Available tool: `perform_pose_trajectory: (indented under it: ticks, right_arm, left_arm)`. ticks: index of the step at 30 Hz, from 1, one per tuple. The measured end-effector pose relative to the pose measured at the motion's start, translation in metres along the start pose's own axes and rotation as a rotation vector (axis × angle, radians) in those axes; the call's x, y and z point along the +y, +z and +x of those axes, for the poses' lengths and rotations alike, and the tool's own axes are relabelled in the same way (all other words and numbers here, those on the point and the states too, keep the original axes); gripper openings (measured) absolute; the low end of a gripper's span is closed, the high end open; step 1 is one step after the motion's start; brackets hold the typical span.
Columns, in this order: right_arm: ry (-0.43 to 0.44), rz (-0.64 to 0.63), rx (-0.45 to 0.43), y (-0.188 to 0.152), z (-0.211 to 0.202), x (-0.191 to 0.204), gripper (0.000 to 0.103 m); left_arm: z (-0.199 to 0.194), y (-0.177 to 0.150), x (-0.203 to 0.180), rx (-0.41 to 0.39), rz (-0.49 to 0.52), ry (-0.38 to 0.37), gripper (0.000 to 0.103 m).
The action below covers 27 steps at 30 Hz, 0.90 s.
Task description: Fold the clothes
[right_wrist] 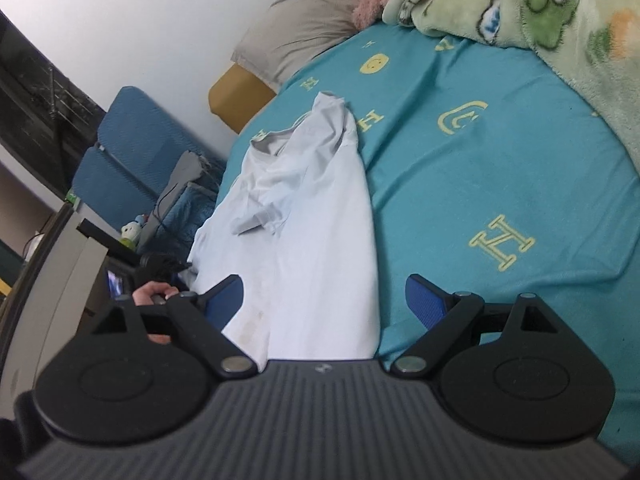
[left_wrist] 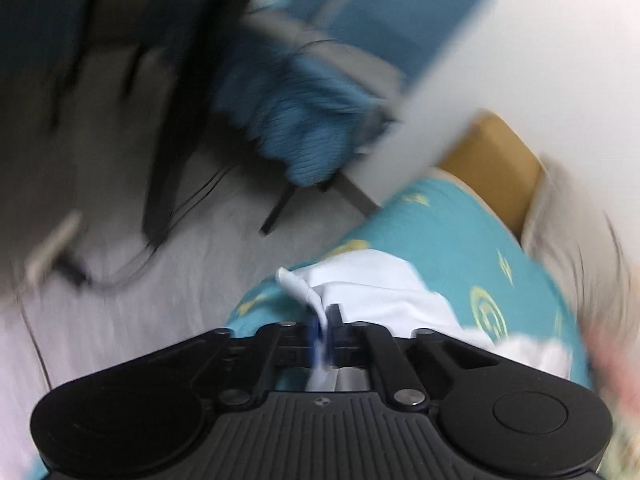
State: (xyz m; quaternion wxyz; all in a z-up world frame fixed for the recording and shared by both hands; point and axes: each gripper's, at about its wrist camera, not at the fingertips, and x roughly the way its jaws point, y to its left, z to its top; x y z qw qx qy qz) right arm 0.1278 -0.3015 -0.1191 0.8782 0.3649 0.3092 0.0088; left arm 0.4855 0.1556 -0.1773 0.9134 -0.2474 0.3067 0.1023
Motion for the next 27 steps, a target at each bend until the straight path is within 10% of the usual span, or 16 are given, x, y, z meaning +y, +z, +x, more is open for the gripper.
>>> perform_pose_trajectory:
  ticks: [7,15,17,21,27]
  right_arm:
    - [0.001,-0.037,-0.009,-0.004,-0.007,0.008,0.089]
    - [-0.028,-0.053,-0.031,-0.003,-0.011,0.004,0.089]
    - [-0.024,-0.054,-0.037,-0.004,-0.012,0.001,0.089]
    - [-0.041,-0.042,-0.037,-0.006,-0.01,-0.007,0.089]
    - [-0.033,-0.067,-0.048,-0.007,-0.009,-0.003,0.089]
  left_arm:
    - [-0.071,0.003,-0.093,-0.154,0.427,0.058,0.004]
    - [-0.138,-0.091,-0.241,-0.222,0.987,-0.141,0.004]
    - [-0.141,-0.115,-0.265,-0.182,0.992,-0.187,0.011]
    - [-0.152,-0.147,-0.283,-0.071,0.88,-0.271,0.059]
    - [-0.206,-0.174,-0.257,-0.068,0.817,-0.306,0.081]
